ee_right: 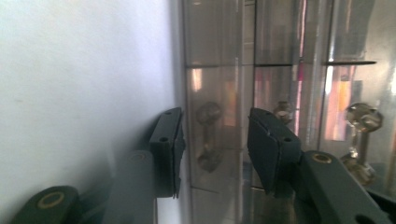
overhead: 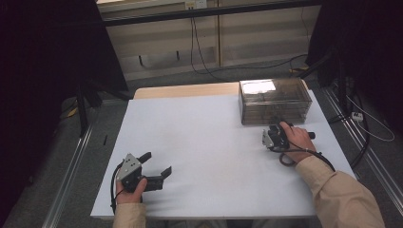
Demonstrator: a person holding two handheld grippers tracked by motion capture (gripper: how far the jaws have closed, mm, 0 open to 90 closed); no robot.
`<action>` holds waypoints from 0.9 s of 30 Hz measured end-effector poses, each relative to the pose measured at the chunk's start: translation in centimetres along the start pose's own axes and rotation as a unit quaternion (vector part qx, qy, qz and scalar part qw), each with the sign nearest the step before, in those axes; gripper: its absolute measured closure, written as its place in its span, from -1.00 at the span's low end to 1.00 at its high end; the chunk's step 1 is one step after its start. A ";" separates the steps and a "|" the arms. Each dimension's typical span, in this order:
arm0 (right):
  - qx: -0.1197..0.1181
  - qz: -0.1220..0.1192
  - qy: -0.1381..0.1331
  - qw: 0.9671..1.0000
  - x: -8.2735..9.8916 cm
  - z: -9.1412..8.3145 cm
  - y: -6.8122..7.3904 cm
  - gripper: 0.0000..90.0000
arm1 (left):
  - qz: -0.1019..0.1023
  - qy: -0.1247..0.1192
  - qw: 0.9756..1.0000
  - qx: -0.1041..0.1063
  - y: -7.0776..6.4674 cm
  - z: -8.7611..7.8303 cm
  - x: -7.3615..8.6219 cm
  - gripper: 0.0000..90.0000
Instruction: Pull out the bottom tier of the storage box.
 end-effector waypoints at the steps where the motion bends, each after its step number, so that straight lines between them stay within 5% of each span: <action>1: -0.005 0.003 -0.003 1.000 0.0 0.1 0.0 0.25 | 0.000 0.000 1.000 0.001 0.0 0.0 0.0 -0.94; 11: -0.025 0.003 0.007 1.000 -0.1 0.5 -0.2 0.54 | -0.001 -0.001 1.000 0.001 0.1 0.0 0.0 -0.94; 27: -0.024 -0.010 0.009 1.000 -0.2 -0.7 0.4 0.55 | -0.007 -0.004 1.000 0.002 0.0 -0.1 -0.1 -0.94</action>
Point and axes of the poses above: each handheld gripper's, and its own axes: z roughly forward along the jaws, x roughly out of its underside, y roughly to its left, the point moved 7 cm from there along z, roughly forward along the jaws, and after that the axes turned 15 degrees about -x, right-handed, at the moved point
